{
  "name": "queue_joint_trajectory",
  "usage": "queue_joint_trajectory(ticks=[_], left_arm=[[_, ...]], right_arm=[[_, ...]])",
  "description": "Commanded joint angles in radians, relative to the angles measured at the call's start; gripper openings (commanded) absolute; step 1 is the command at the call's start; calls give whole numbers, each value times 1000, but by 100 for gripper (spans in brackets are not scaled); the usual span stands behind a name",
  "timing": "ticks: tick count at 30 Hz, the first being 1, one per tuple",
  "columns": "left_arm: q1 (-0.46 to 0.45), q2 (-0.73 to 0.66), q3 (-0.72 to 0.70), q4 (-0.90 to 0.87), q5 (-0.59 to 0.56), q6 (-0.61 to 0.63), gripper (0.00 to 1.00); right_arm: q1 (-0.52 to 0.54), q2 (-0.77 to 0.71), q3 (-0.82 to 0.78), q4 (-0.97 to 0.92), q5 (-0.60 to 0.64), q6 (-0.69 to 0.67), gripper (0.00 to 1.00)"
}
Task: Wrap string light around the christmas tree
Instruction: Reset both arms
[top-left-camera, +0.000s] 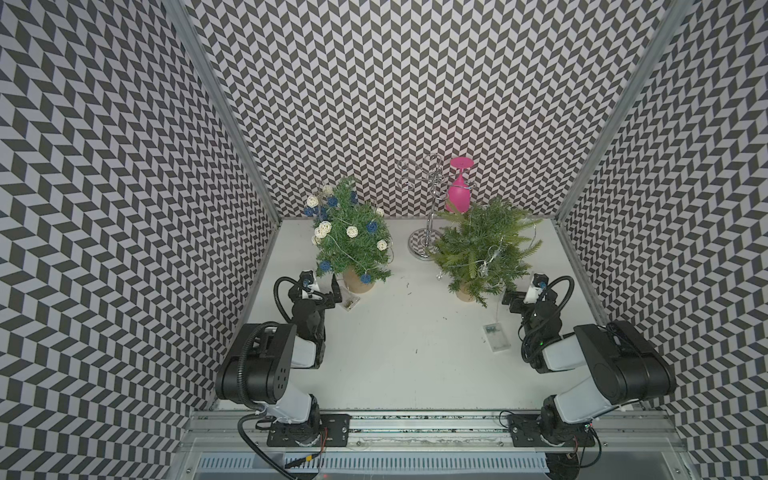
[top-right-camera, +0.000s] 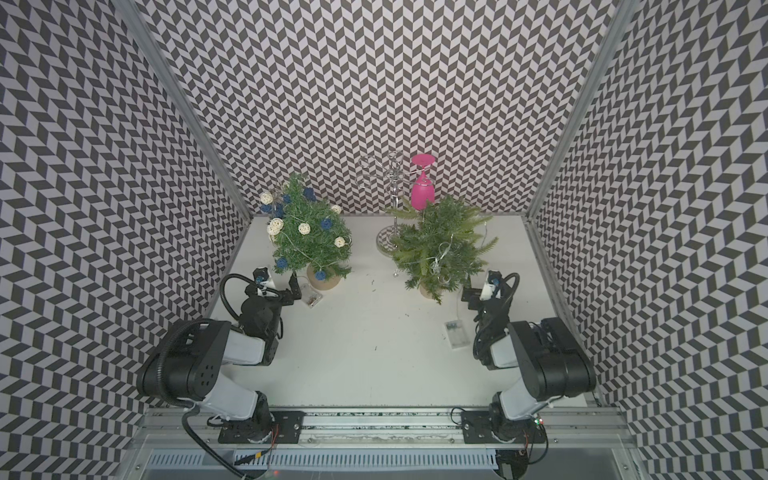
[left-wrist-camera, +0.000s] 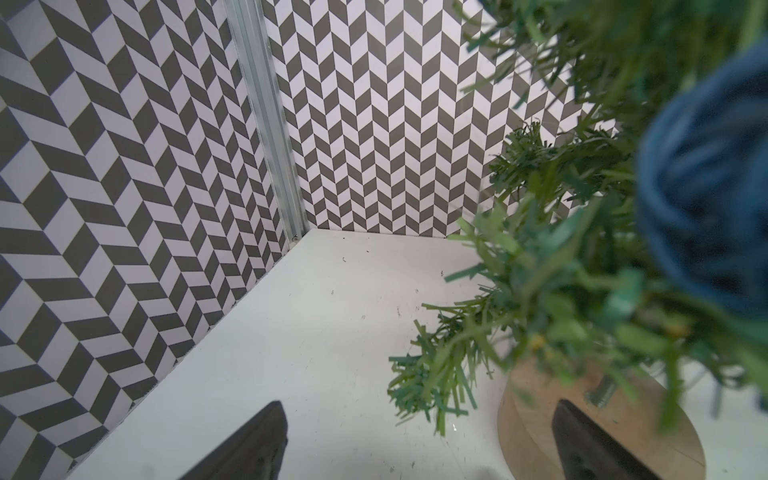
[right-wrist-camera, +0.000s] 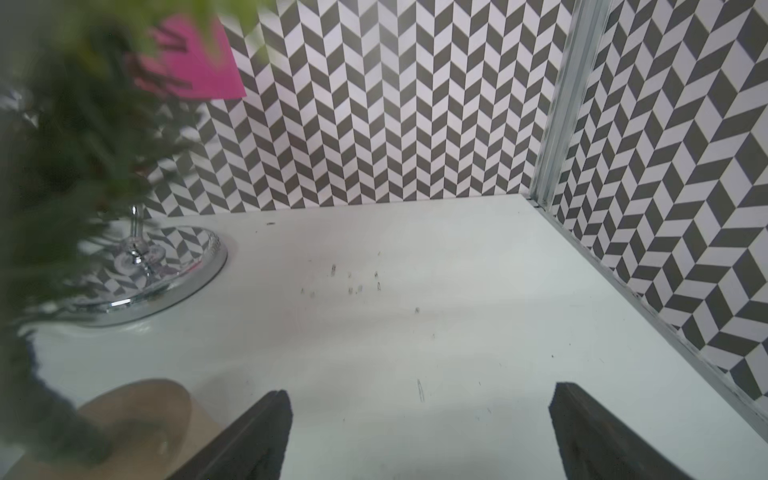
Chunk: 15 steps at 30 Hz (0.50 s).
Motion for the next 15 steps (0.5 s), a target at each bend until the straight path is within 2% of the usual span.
queue_joint_trajectory(ticks=[1, 4, 15], left_arm=[[-2, -8, 9, 17, -9, 2, 99], [-1, -6, 9, 18, -9, 2, 99], [4, -7, 15, 3, 4, -1, 99]], right_arm=[[-8, -6, 17, 84, 12, 15, 99], [-8, 19, 5, 166, 13, 7, 99], [-8, 12, 5, 153, 11, 9, 99]])
